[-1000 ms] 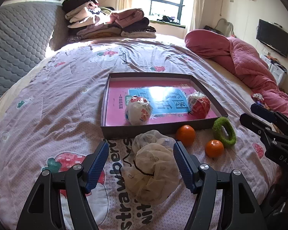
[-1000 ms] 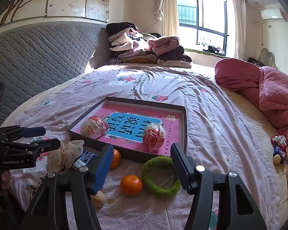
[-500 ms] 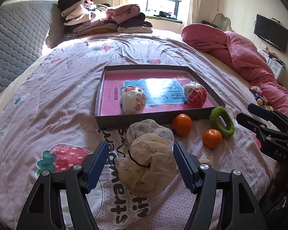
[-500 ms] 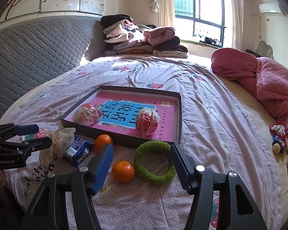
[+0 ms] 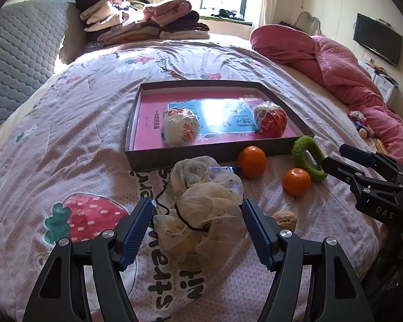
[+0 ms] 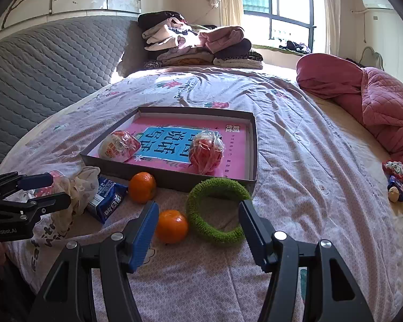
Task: Organize objects
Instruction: 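Grasp beige mesh bag with left gripper while right gripper grasps green fuzzy ring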
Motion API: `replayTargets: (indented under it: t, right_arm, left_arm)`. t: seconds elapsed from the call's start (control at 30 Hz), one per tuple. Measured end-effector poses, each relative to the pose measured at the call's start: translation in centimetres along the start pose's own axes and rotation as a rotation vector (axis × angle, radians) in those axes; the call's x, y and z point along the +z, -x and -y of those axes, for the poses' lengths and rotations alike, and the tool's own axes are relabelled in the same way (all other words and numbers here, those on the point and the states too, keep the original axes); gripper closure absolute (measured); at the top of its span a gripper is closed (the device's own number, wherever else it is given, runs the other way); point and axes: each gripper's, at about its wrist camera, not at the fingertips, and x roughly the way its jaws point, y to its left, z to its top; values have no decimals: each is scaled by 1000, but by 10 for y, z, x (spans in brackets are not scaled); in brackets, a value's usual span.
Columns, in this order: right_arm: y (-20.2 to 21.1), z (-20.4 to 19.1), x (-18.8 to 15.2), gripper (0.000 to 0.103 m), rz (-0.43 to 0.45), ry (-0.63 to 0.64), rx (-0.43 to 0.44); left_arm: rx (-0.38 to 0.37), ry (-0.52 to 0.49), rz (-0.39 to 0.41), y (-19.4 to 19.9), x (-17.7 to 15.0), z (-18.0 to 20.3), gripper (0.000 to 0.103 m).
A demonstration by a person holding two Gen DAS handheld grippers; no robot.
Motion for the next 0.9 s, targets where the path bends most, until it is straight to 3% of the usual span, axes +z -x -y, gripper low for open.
replayTargets:
  t: [0.57, 0.9]
  right_arm:
    - [-15, -3, -5, 42, -28, -1, 2]
    - [-20, 8, -8, 42, -60, -26, -41]
  left_arm:
    - [-15, 6, -44, -13, -5, -2, 32]
    - [-21, 15, -64, -18, -7, -4, 32]
